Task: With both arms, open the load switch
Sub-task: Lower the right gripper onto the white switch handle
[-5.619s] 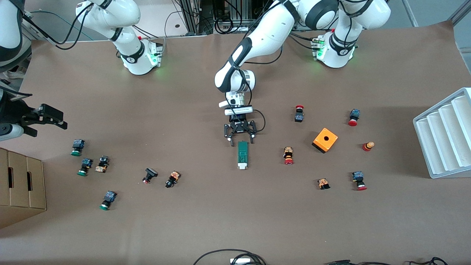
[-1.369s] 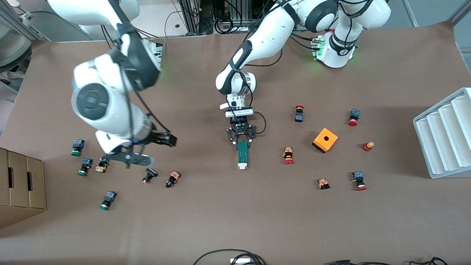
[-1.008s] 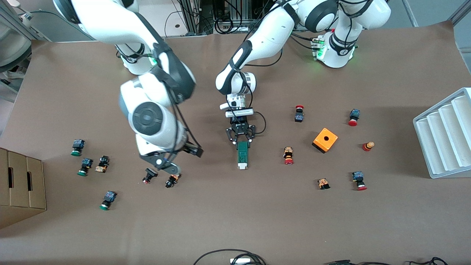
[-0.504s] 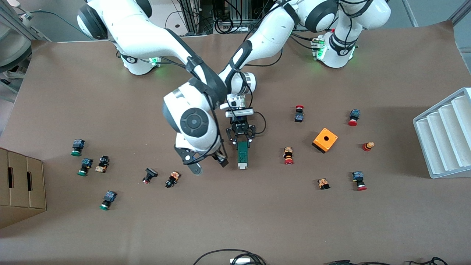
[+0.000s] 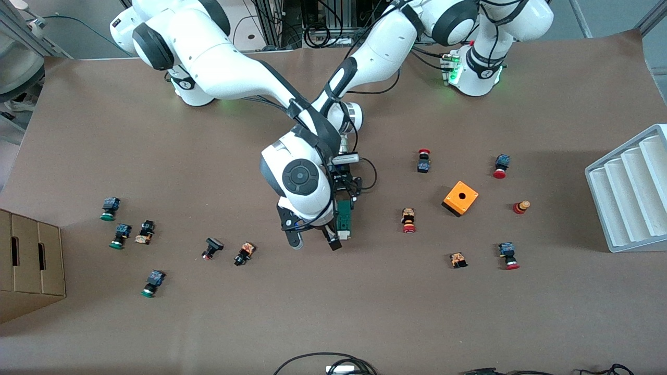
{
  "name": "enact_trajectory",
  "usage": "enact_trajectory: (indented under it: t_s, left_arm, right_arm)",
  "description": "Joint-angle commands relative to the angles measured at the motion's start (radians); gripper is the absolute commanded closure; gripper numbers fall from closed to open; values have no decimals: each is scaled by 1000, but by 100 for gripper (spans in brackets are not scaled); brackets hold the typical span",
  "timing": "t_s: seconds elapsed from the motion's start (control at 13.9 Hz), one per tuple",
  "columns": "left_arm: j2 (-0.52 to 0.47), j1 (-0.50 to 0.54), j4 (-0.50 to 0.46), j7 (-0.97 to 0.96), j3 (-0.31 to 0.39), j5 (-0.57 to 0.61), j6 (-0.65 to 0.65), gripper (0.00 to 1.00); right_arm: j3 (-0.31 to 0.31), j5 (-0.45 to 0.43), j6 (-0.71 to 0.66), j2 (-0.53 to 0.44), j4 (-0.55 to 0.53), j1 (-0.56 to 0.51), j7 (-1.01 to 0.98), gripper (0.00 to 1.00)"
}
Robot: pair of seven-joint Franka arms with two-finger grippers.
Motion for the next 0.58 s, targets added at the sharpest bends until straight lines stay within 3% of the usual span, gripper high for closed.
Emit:
enact_trajectory:
  t_s: [0.0, 0.22, 0.5]
  left_arm:
    - [14, 2, 24, -7, 1, 17, 9, 45]
    - [14, 2, 24, -7, 1, 17, 9, 45]
    - [14, 2, 24, -7, 2, 18, 9, 45]
  right_arm:
    - [-20, 31, -27, 39, 63, 18, 38, 1]
    - [-81, 83, -26, 105, 139, 50, 54, 1]
    - [-86, 94, 100, 173, 199, 61, 147, 5]
